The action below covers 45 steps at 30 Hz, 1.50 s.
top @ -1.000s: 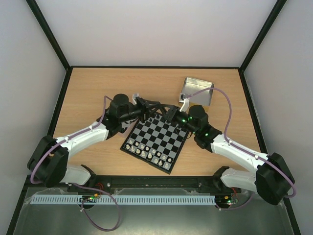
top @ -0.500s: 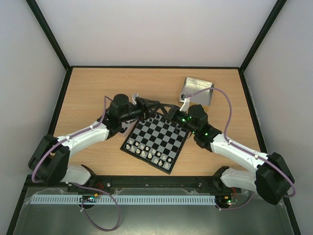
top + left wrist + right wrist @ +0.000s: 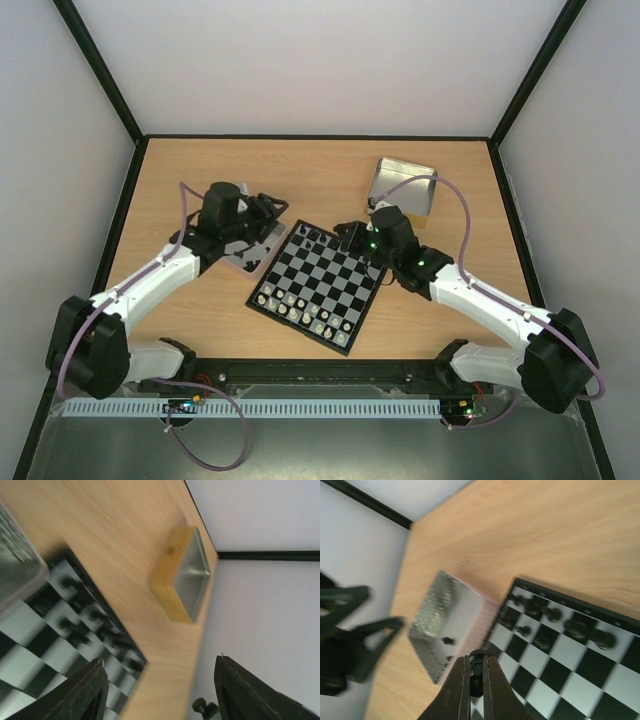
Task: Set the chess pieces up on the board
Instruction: Place the chess piece on the chessboard.
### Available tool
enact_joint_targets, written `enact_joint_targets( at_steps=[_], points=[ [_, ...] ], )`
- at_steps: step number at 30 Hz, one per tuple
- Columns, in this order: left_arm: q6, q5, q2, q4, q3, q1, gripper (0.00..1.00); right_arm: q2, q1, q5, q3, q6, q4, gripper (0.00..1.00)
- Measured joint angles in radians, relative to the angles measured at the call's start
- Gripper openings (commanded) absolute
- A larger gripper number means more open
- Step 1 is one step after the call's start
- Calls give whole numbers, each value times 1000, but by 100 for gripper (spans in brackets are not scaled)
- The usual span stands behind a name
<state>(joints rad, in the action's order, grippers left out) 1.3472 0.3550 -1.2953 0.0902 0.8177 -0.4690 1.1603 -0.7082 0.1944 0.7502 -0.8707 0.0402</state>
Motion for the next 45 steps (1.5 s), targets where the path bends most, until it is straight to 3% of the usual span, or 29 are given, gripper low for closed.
enact_joint_targets(
  at_steps=[8, 16, 27, 45],
  points=[
    [-489, -201, 121, -264, 55, 113, 60, 180, -2, -40, 135, 130, -320, 2],
    [-749, -296, 126, -323, 103, 156, 61, 425, -40, -80, 299, 179, -498, 2],
    [-826, -313, 142, -321, 96, 171, 63, 658, -70, -132, 531, 183, -628, 2],
    [-832, -330, 163, -313, 75, 166, 65, 735, -73, -171, 583, 183, -672, 4]
  ],
)
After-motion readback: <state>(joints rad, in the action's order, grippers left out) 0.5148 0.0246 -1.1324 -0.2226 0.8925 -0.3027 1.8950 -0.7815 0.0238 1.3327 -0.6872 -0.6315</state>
